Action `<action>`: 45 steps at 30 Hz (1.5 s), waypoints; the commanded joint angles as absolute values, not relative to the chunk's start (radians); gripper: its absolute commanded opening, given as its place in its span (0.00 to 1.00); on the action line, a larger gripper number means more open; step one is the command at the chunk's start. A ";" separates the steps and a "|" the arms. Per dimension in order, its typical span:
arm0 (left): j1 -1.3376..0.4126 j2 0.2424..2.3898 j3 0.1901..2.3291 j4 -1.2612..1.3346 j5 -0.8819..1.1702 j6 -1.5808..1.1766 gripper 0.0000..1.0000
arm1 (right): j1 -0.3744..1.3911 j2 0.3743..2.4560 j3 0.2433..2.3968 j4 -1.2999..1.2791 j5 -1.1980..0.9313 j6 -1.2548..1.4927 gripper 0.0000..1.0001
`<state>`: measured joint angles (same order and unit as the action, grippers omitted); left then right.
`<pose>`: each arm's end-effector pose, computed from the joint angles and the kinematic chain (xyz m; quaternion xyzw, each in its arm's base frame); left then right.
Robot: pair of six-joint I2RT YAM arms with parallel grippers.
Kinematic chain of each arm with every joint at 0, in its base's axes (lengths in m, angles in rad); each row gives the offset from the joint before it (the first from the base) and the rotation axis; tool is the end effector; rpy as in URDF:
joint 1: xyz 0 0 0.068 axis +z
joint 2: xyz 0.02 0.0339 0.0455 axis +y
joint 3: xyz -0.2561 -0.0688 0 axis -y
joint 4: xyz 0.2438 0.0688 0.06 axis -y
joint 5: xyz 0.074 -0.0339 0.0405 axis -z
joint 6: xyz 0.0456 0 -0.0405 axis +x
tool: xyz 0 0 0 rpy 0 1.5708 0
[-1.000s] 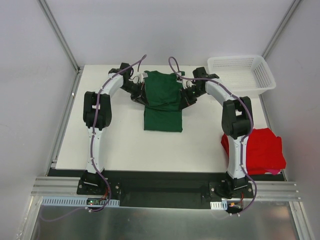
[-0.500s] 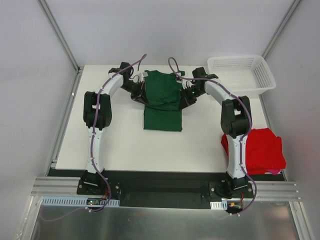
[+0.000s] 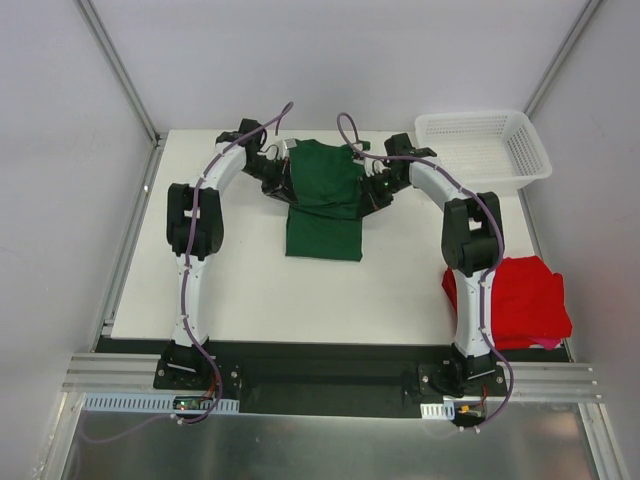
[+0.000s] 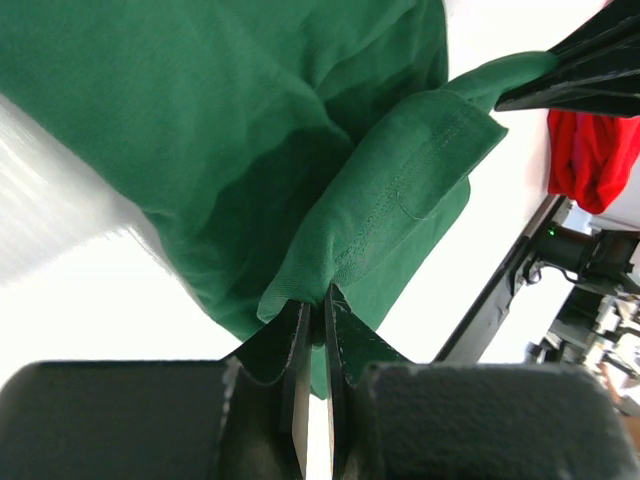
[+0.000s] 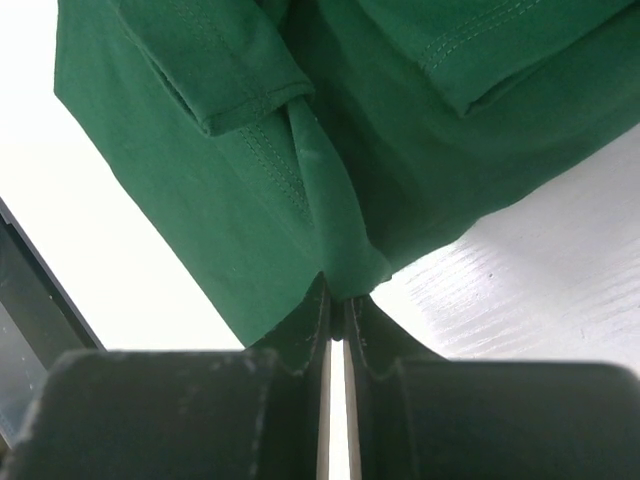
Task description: Fold and stack the t-shirts
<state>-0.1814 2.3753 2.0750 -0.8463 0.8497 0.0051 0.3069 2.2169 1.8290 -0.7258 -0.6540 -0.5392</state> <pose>0.4837 -0.1235 0.1814 0.1693 0.8787 -0.4183 0.1556 0.4408 0.1688 0.1824 -0.4450 0.8112 0.2859 0.2494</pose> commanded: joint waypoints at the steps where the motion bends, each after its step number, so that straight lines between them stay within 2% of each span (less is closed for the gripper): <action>1: -0.167 2.329 2.144 -0.851 0.816 0.048 0.00 | 0.298 2.148 1.879 -0.704 -0.637 -0.529 0.01; 40: -0.170 2.405 2.210 -0.851 0.796 0.064 0.00 | 0.298 2.206 1.947 -0.680 -0.592 -0.531 0.01; 41: -0.170 2.404 2.210 -0.851 0.798 0.063 0.10 | 0.298 2.206 1.947 -0.680 -0.585 -0.531 0.01; 43: -0.170 2.404 2.207 -0.851 0.802 0.063 0.23 | 0.299 2.204 1.947 -0.678 -0.580 -0.535 0.25; 44: -0.169 2.402 2.207 -0.851 0.804 0.064 0.51 | 0.299 2.204 1.945 -0.678 -0.575 -0.537 0.34; 45: -0.170 2.399 2.201 -0.850 0.807 0.064 0.65 | 0.298 2.203 1.944 -0.678 -0.574 -0.538 0.48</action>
<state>-0.1810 2.4035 2.1765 -0.8433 0.8001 0.0509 0.3058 2.2120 1.8980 -0.6712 -0.5968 -0.5156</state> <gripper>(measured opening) 0.371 0.299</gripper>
